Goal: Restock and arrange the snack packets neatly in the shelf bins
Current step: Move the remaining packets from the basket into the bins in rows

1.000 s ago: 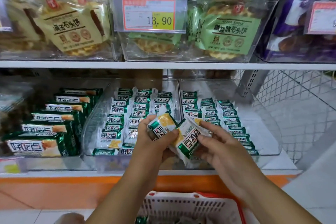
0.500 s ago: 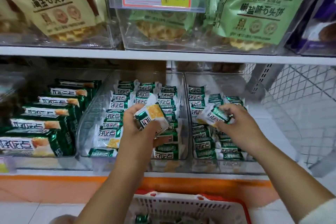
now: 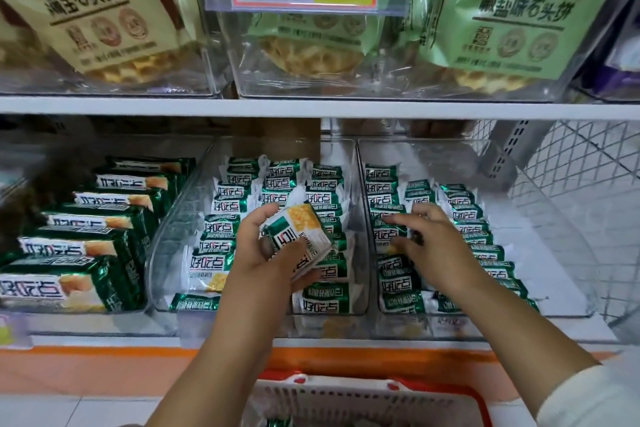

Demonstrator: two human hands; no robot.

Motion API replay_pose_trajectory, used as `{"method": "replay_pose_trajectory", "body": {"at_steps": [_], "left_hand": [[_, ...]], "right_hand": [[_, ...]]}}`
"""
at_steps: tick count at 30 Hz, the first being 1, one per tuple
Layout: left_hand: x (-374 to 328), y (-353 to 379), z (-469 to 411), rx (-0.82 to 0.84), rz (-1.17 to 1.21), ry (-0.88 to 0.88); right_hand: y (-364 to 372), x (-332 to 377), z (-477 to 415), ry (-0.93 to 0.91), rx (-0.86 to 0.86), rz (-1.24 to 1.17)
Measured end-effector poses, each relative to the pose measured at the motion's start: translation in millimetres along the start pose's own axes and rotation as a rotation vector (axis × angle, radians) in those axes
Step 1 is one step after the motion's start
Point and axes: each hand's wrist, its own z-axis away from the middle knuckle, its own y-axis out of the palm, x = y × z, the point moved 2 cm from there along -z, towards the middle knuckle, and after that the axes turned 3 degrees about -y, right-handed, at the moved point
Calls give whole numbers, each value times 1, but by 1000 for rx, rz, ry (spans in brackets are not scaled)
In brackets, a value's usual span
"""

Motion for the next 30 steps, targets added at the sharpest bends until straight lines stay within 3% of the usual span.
{"method": "replay_pose_trajectory", "body": {"at_steps": [4,9,11,14,22,26,30], "left_hand": [[4,-2,2,1,-20,-5],[6,-6,1,74,-86,1],[5,-2,5,177,-49,-12],[4,9,15,264,-44,-11],[17,21,39,389,-455,133],[19,19,32,261,-571,228],[28,22,23,203,-831,306]], "right_hand": [[-2,-1,4,27,45,3],[-29,24,20,23,-68,-9],[-39,46,38,3,-62,-155],[-39,74,68,25,87,-394],[-41,79,101,68,190,-583],[-62,55,90,214,-14,-669],[-69,19,66,373,-168,-507]]}}
